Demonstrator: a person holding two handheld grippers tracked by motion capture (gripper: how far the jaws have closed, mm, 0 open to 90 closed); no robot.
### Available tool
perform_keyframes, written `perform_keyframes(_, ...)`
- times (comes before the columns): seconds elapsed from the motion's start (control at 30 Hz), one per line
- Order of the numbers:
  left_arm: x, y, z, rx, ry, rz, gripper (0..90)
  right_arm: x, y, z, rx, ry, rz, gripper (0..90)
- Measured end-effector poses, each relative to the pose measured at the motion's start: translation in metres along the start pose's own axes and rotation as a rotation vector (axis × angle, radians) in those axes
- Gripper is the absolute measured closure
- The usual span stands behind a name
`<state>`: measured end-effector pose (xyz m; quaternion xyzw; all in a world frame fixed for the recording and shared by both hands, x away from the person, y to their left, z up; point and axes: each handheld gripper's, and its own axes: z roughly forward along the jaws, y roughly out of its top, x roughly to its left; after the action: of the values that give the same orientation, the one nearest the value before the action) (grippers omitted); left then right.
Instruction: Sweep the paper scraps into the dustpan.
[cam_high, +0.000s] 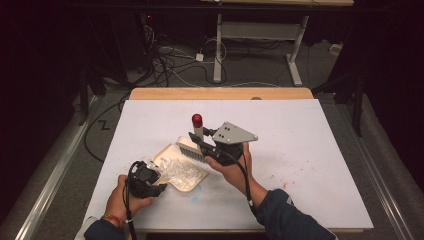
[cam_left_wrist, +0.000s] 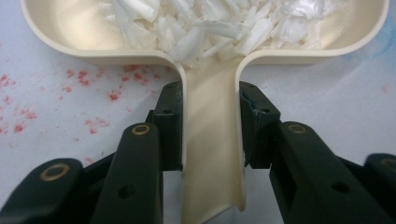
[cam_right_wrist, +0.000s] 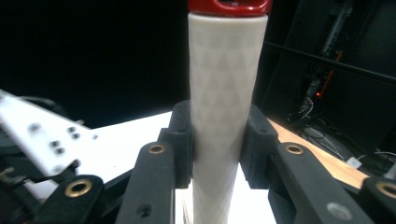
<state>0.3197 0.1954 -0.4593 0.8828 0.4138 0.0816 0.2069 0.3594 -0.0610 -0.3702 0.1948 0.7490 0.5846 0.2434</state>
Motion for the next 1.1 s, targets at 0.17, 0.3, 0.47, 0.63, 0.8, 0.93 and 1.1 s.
perform_keyframes(0.17, 0.001, 0.0, 0.0, -0.002, -0.005, -0.003, 63.3, -0.027, 0.0, 0.012, 0.005, -0.03, 0.021, 70.3)
perform_keyframes(0.3, 0.001, 0.0, 0.0, 0.001, -0.006, 0.0, 63.2, -0.038, -0.001, 0.02, 0.011, -0.048, 0.013, 70.3)
perform_keyframes(0.47, 0.002, 0.001, 0.0, 0.005, -0.005, 0.0, 63.2, -0.054, -0.004, 0.033, 0.016, -0.038, -0.022, 70.3)
perform_keyframes(0.63, 0.001, 0.002, 0.0, 0.006, -0.005, -0.007, 63.2, -0.067, -0.008, 0.046, 0.017, -0.094, -0.054, 70.3)
perform_keyframes(0.8, 0.002, 0.002, 0.0, 0.004, -0.01, -0.009, 63.2, -0.073, -0.014, 0.058, 0.029, -0.127, -0.07, 70.3)
perform_keyframes(0.93, 0.003, 0.001, 0.0, 0.002, -0.012, -0.01, 63.2, -0.073, -0.023, 0.067, 0.063, -0.109, -0.074, 70.3)
perform_keyframes(1.1, 0.003, 0.001, 0.0, 0.001, -0.013, -0.008, 63.2, -0.06, -0.028, 0.065, 0.052, -0.022, -0.032, 70.1)
